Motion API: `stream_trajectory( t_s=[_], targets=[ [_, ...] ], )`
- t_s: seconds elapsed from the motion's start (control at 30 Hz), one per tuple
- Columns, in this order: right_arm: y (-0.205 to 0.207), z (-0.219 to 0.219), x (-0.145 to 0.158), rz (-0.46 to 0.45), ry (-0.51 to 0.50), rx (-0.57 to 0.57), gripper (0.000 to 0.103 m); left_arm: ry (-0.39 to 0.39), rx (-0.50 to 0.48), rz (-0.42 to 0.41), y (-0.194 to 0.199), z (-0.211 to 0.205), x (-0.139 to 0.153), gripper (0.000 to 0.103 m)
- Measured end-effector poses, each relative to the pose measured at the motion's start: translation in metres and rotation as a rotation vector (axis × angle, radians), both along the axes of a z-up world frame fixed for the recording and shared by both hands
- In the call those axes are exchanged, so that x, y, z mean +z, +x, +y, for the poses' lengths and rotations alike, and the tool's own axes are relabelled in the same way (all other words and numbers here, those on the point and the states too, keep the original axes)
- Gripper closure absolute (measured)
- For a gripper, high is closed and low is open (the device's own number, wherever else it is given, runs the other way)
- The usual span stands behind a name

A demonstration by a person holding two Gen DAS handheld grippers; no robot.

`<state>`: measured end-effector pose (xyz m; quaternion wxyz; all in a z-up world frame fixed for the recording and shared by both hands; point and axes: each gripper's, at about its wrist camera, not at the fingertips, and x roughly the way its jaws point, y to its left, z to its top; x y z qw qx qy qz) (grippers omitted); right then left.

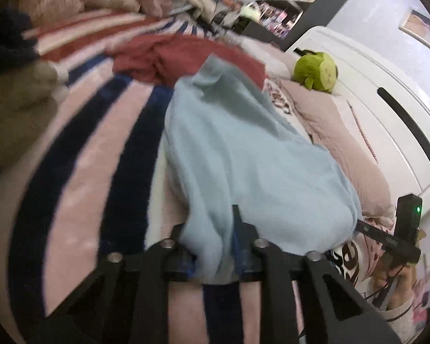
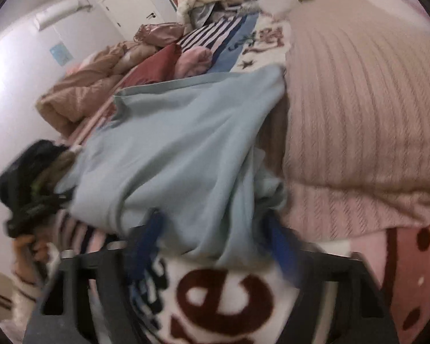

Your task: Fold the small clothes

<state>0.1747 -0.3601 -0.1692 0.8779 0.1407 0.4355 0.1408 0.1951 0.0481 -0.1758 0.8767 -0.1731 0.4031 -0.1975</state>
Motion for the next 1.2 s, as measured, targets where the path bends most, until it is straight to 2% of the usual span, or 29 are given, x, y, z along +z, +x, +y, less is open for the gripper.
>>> stream_trajectory(
  t_s=[0.03,0.1,0.17,0.27,0.3,0.37,0.4,0.43,0.47,0.5,0.53,0.6,0.67,0.73,0.8,0.83,0.87,0.93,0.97,1.0,1.03,1.1,1.13,1.2],
  targets=[
    [-0.003,-0.004,0.004,-0.017,0.025,0.009,0.099,-0.005,-0.006,-0.023,-0.009,0.003,0.006,0.09],
    [-0.011,-0.01,0.012,-0.028,0.069,0.052,0.099,-0.035,-0.026,-0.04,-0.033,0.013,0.017,0.09],
    [-0.025,-0.011,0.018,-0.017,0.069,0.093,0.1,-0.021,-0.051,-0.043,-0.054,0.018,0.02,0.09],
    [-0.041,-0.008,0.011,0.029,0.097,0.134,0.1,-0.007,-0.054,-0.006,-0.077,0.022,0.01,0.088],
    [-0.046,-0.008,0.008,0.043,0.093,0.136,0.099,0.007,-0.043,0.018,-0.081,0.023,0.003,0.085],
    [-0.047,-0.006,0.005,0.056,0.041,0.126,0.095,0.022,-0.023,0.05,-0.086,0.026,-0.004,0.072],
    [-0.05,-0.005,0.009,0.048,0.0,0.125,0.095,0.014,-0.018,0.062,-0.088,0.029,-0.005,0.056],
    [-0.053,-0.007,0.014,0.037,-0.029,0.124,0.089,0.004,-0.02,0.068,-0.092,0.03,-0.004,0.037],
    [-0.056,-0.008,0.024,0.01,-0.078,0.114,0.075,-0.006,-0.026,0.062,-0.098,0.032,-0.001,0.03],
    [-0.063,-0.011,0.035,-0.026,-0.125,0.103,0.067,-0.01,-0.027,0.049,-0.104,0.034,0.003,0.024],
    [-0.065,-0.009,0.044,-0.061,-0.164,0.098,0.056,-0.011,-0.022,0.045,-0.11,0.036,0.006,0.022],
    [-0.073,-0.001,0.068,-0.144,-0.222,0.102,0.055,-0.063,-0.011,0.06,-0.119,0.04,0.007,0.021],
    [-0.077,0.01,0.084,-0.2,-0.178,0.137,0.055,-0.161,-0.011,0.085,-0.119,0.038,0.002,0.019],
    [-0.076,0.03,0.09,-0.231,-0.103,0.203,0.055,-0.246,-0.021,0.11,-0.116,0.029,-0.008,0.019],
    [-0.069,0.062,0.088,-0.252,-0.084,0.274,0.059,-0.259,-0.001,0.107,-0.109,0.016,-0.014,0.019],
    [-0.066,0.075,0.085,-0.254,-0.088,0.292,0.065,-0.263,0.002,0.099,-0.106,0.011,-0.016,0.019],
    [-0.062,0.089,0.08,-0.248,-0.088,0.311,0.077,-0.27,0.017,0.089,-0.103,0.006,-0.018,0.019],
    [-0.05,0.115,0.063,-0.2,-0.053,0.361,0.093,-0.277,0.08,0.065,-0.094,0.002,-0.02,0.019],
    [-0.047,0.122,0.055,-0.18,-0.058,0.367,0.095,-0.278,0.106,0.055,-0.091,0.001,-0.02,0.022],
    [-0.04,0.133,0.039,-0.142,-0.094,0.364,0.095,-0.269,0.136,0.034,-0.086,-0.001,-0.019,0.035],
    [-0.036,0.138,0.028,-0.113,-0.117,0.364,0.098,-0.247,0.152,0.017,-0.083,-0.003,-0.017,0.053],
    [-0.026,0.144,0.0,-0.033,-0.125,0.363,0.099,-0.203,0.165,0.01,-0.072,-0.009,-0.015,0.072],
    [-0.027,0.143,-0.004,-0.034,-0.117,0.357,0.102,-0.204,0.167,0.013,-0.068,-0.01,-0.014,0.079],
    [-0.028,0.141,-0.002,-0.039,-0.11,0.347,0.102,-0.18,0.159,-0.014,-0.062,-0.012,-0.006,0.087]
  ],
)
